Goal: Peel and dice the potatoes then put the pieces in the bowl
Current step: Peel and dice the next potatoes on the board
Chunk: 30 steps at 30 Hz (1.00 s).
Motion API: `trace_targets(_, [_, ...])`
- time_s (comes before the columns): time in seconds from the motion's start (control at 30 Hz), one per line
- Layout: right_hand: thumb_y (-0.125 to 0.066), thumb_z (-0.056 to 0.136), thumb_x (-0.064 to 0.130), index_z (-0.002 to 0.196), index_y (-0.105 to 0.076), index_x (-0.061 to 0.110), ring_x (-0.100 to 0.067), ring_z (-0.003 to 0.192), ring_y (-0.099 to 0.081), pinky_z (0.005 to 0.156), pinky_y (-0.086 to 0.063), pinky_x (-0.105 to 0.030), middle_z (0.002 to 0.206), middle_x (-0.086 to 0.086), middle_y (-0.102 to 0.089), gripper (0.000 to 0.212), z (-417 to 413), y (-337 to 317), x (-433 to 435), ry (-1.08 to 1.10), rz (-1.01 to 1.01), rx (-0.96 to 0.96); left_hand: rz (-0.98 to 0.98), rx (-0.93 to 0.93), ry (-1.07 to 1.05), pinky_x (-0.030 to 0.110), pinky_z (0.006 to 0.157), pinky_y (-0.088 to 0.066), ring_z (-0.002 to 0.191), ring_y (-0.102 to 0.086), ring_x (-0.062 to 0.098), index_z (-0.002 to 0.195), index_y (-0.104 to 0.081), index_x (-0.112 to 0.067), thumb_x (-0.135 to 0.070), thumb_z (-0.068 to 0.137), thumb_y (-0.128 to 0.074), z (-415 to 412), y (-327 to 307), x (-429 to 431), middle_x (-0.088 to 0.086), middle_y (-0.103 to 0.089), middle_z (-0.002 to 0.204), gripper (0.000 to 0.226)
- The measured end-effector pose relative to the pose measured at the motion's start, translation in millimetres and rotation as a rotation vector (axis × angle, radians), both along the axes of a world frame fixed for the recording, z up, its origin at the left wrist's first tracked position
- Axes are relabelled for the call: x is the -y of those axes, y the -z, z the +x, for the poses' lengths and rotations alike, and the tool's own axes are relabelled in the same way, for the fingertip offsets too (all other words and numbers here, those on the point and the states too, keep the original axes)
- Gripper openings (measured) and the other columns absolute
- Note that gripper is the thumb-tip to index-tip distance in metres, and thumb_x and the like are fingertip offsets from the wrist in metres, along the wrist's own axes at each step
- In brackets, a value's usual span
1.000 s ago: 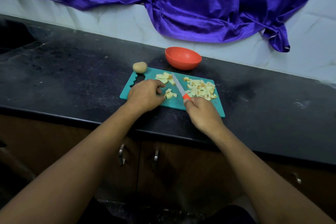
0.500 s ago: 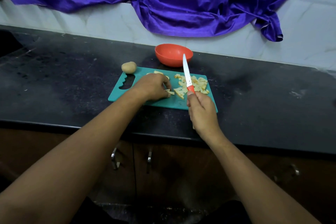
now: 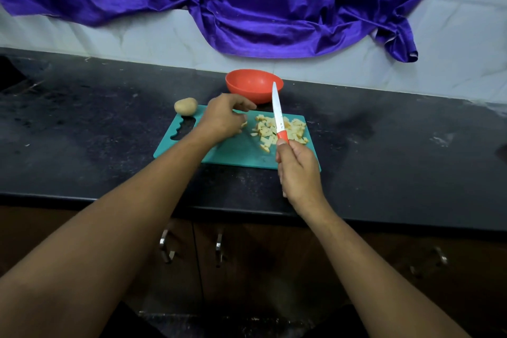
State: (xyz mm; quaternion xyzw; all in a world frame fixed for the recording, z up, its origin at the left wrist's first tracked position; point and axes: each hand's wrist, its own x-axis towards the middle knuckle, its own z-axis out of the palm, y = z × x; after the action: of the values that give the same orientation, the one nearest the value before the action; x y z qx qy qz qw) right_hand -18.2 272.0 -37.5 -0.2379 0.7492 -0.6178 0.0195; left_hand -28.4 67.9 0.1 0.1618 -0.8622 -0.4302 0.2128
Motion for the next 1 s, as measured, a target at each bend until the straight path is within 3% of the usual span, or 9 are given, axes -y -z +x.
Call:
trace_targets(0.17, [-0.048, 0.108, 0.034, 0.074, -0.056, 0.019, -0.015, 0.051, -0.039, 0.047, -0.033, -0.036, 0.056, 0.006, -0.045, 0.037, 1, -3, 1, -0.001, 0.018, 0.013, -0.097, -0.008, -0.129, 0.038, 0.082, -0.061, 0.092, -0.070, 0.014, 0.108, -0.077, -0.024, -0.005, 0.091, -0.069, 15, 3, 34, -0.010, -0.072, 0.101, 0.025])
trace_targets(0.4, [-0.049, 0.108, 0.033, 0.074, -0.055, 0.018, -0.013, 0.050, -0.039, 0.045, -0.032, -0.034, 0.055, 0.007, -0.045, 0.038, 1, -2, 2, 0.000, 0.029, 0.020, -0.265, 0.263, -0.069, 0.035, 0.106, -0.047, 0.124, -0.057, 0.019, 0.130, -0.067, -0.027, -0.016, 0.086, -0.074, 16, 14, 44, -0.002, -0.063, 0.134, 0.046])
trace_targets(0.63, [-0.048, 0.108, 0.034, 0.075, -0.057, 0.020, -0.012, 0.049, -0.038, 0.044, -0.031, -0.034, 0.055, 0.009, -0.044, 0.037, 1, -2, 1, -0.012, 0.027, 0.019, -0.407, 0.191, -0.103, 0.044, 0.094, -0.055, 0.106, -0.064, 0.020, 0.100, -0.077, -0.031, -0.026, 0.087, -0.075, 18, 22, 41, -0.003, -0.070, 0.115, 0.014])
trace_targets(0.73, [-0.049, 0.108, 0.035, 0.074, -0.056, 0.020, -0.013, 0.050, -0.037, 0.045, -0.031, -0.034, 0.055, 0.009, -0.044, 0.038, 1, -1, 2, -0.011, 0.030, 0.016, -0.391, 0.169, -0.085, 0.038, 0.089, -0.054, 0.101, -0.064, 0.015, 0.100, -0.074, -0.029, -0.026, 0.086, -0.077, 24, 19, 39, -0.006, -0.070, 0.107, 0.015])
trace_targets(0.83, [-0.049, 0.108, 0.036, 0.073, -0.056, 0.022, -0.013, 0.049, -0.037, 0.045, -0.031, -0.034, 0.054, 0.009, -0.043, 0.038, 2, -2, 2, -0.013, 0.030, 0.016, -0.286, 0.152, -0.007, 0.037, 0.084, -0.056, 0.084, -0.065, 0.008, 0.094, -0.070, -0.032, -0.019, 0.083, -0.080, 29, 17, 39, -0.010, -0.071, 0.090, 0.020])
trace_targets(0.9, [-0.049, 0.108, 0.036, 0.073, -0.057, 0.023, -0.013, 0.050, -0.038, 0.046, -0.031, -0.035, 0.054, 0.009, -0.044, 0.038, 1, -2, 2, -0.010, 0.034, 0.014, -0.252, 0.110, -0.017, 0.034, 0.083, -0.055, 0.084, -0.065, 0.009, 0.096, -0.071, -0.031, -0.020, 0.082, -0.082, 31, 18, 40, -0.007, -0.071, 0.096, 0.022])
trace_targets(1.0, [-0.049, 0.108, 0.035, 0.074, -0.056, 0.020, -0.014, 0.050, -0.038, 0.046, -0.031, -0.035, 0.055, 0.008, -0.044, 0.038, 1, -2, 2, -0.009, 0.033, 0.005, -0.363, 0.136, -0.104, 0.031, 0.089, -0.046, 0.113, -0.060, 0.018, 0.120, -0.069, -0.026, -0.032, 0.083, -0.081, 28, 19, 43, 0.000, -0.062, 0.126, 0.039])
